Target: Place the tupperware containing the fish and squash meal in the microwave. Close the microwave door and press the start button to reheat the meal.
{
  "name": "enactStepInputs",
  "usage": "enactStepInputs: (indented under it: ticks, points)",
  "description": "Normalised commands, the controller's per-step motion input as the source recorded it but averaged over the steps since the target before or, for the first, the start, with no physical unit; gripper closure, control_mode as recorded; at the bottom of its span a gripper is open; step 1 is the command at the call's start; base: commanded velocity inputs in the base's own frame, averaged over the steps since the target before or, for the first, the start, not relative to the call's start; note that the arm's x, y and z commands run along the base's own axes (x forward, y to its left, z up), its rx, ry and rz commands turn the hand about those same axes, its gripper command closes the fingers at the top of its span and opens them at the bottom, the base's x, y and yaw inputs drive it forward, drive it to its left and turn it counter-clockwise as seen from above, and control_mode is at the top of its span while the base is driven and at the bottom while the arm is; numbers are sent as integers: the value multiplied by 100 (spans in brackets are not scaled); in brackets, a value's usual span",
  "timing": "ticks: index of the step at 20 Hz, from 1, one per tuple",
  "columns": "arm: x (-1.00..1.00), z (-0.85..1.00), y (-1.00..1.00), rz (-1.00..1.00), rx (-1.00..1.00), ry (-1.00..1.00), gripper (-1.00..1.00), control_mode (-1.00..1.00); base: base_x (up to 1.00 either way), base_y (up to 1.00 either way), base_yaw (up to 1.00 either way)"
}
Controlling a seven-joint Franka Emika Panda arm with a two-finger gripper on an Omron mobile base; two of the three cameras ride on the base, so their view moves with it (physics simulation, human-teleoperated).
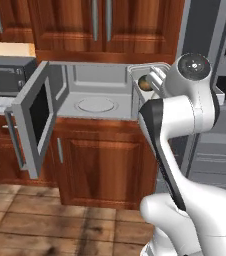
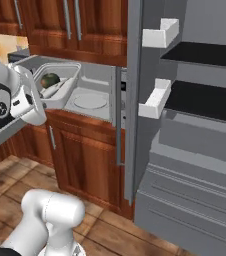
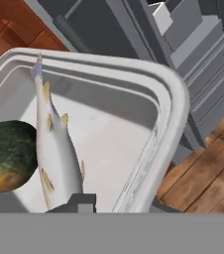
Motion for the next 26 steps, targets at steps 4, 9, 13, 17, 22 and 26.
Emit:
enactStepInputs:
  ticks: [4,9,13,17,22,26]
  points:
    - [0,0,0,0,0,0,100,100,30,33,0]
    - [0,0,0,0,0,0,100,100,36,16,0]
    - [0,0,0,0,0,0,100,100,43,28,0]
    - [0,0,0,0,0,0,100,100,44,41,0]
    - [0,0,0,0,0,0,100,100,39,38,0]
    - [0,0,0,0,0,0,100,100,35,31,0]
